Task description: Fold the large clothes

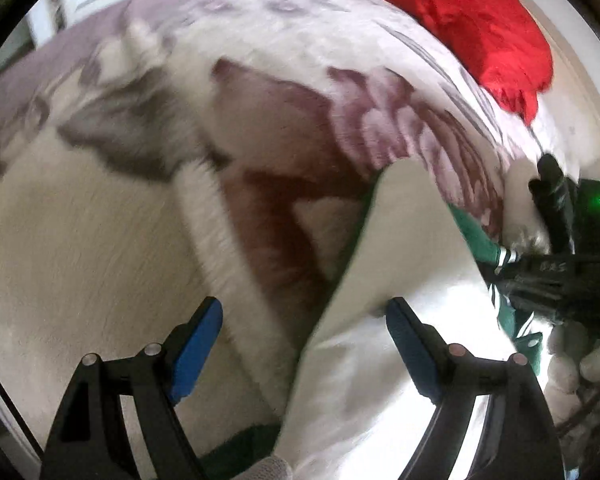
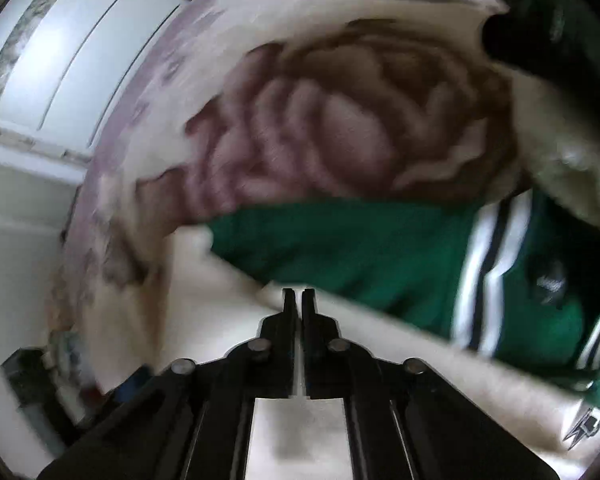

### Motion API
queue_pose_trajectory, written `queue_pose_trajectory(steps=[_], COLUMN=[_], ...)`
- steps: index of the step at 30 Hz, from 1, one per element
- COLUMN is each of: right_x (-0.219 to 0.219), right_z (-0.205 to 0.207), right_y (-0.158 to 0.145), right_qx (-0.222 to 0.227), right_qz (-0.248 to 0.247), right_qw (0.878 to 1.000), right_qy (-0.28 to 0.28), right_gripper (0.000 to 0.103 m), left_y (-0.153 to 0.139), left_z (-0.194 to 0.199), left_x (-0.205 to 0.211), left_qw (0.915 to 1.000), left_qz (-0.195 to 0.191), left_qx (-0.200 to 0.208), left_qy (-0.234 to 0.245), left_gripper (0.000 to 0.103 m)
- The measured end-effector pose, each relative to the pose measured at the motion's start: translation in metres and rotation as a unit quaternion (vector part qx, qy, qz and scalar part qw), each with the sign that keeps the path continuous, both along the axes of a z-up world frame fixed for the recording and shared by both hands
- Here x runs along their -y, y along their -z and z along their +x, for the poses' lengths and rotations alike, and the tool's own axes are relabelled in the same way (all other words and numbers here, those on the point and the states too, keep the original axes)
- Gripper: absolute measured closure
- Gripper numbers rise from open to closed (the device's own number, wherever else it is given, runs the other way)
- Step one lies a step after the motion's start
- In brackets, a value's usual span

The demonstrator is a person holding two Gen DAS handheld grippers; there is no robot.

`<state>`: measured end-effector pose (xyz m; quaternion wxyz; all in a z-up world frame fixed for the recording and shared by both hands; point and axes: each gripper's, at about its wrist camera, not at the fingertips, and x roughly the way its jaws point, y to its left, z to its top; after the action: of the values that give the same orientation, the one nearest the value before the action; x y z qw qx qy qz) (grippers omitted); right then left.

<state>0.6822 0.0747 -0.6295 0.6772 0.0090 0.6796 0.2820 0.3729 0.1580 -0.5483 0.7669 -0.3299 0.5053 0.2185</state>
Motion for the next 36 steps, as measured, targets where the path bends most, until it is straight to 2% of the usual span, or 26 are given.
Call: queue_pose_trajectory(steps=[2,3,4,5,7,9,12,14,16,17,18,19,20,22,24,25,28,29,31,34,36], right_x=[0.013,0.024,0.044,0.063,0.121,0.188,0.274,0.324,0.364,0.387,0.403,0.416,0.43,0.446,0.461,0.471,0.5,0.508,0.511,0.494,0.476], right_z=[0.005,0.003,-0.002,-0.005,-0.027,-0.061,-0.113,-0.143,-0.165,-0.172,-0.175,-0.178,-0.18,-0.185,-0.186,-0.187,-0.176,-0.169,-0.145,-0.101,-0.072], right_y=[0.021,0.021,0.012,0.003,-0.025,-0.05,-0.065,-0.064,-0.042,-0.025,-0.001,0.024,0.048,0.055,0.029,0.014,0.003,0.005,0.017,0.056,0.076], right_qx=[-0.058,-0.074,-0.07,-0.06,-0.039,-0.027,-0.023,-0.027,-0.041,-0.045,-0.058,-0.079,-0.114,-0.146,-0.114,-0.093,-0.086,-0.083,-0.086,-0.123,-0.139], right_qz=[-0.021,-0.017,-0.005,0.002,0.028,0.049,0.053,0.045,0.032,-0.001,-0.055,-0.084,-0.064,-0.005,0.021,0.04,0.094,0.101,0.108,0.145,0.159], right_qw=[0.998,0.996,0.995,0.994,0.986,0.967,0.935,0.916,0.894,0.885,0.88,0.876,0.873,0.866,0.874,0.874,0.861,0.859,0.86,0.865,0.877], right_qy=[0.024,0.041,0.069,0.096,0.161,0.247,0.349,0.399,0.446,0.464,0.469,0.469,0.469,0.478,0.471,0.475,0.492,0.495,0.491,0.465,0.433], right_gripper=[0.1,0.088,0.078,0.061,0.057,0.044,0.044,0.044,0.045,0.045,0.045,0.045,0.045,0.045,0.043,0.043,0.043,0.043,0.042,0.042,0.043], left_y=[-0.009,-0.017,-0.024,-0.035,-0.049,-0.059,-0.053,-0.034,0.006,0.023,0.038,0.038,0.033,0.013,-0.007,-0.017,-0.031,-0.031,-0.024,-0.01,-0.006], left_z=[0.011,0.016,0.02,0.024,0.034,0.044,0.061,0.07,0.084,0.088,0.09,0.09,0.09,0.086,0.078,0.074,0.069,0.07,0.079,0.09,0.095], left_x=[0.007,0.01,0.012,0.019,0.034,0.059,0.097,0.121,0.141,0.149,0.156,0.161,0.165,0.174,0.191,0.204,0.242,0.256,0.276,0.302,0.313], left_qw=[0.9994,0.999,0.9988,0.998,0.9968,0.9945,0.9905,0.986,0.9768,0.9721,0.9669,0.9645,0.9639,0.9692,0.9713,0.9707,0.9665,0.9649,0.9638,0.9601,0.9581], left_qz=[0.023,0.028,0.029,0.041,0.044,0.051,0.042,0.042,0.063,0.071,0.09,0.105,0.112,0.092,0.094,0.102,0.136,0.146,0.145,0.151,0.158], left_qx=[-0.012,-0.008,-0.003,0.0,0.012,0.013,0.001,-0.023,-0.082,-0.104,-0.117,-0.119,-0.114,-0.084,-0.066,-0.056,-0.043,-0.048,-0.058,-0.074,-0.072], left_qy=[0.023,0.033,0.04,0.048,0.066,0.09,0.131,0.16,0.188,0.197,0.208,0.211,0.213,0.212,0.208,0.21,0.214,0.213,0.216,0.223,0.228], left_gripper=[0.021,0.021,0.021,0.021,0.021,0.021,0.021,0.02,0.02,0.017,0.015,0.014,0.014,0.014,0.014,0.011,0.0,0.0,0.0,0.0,0.0])
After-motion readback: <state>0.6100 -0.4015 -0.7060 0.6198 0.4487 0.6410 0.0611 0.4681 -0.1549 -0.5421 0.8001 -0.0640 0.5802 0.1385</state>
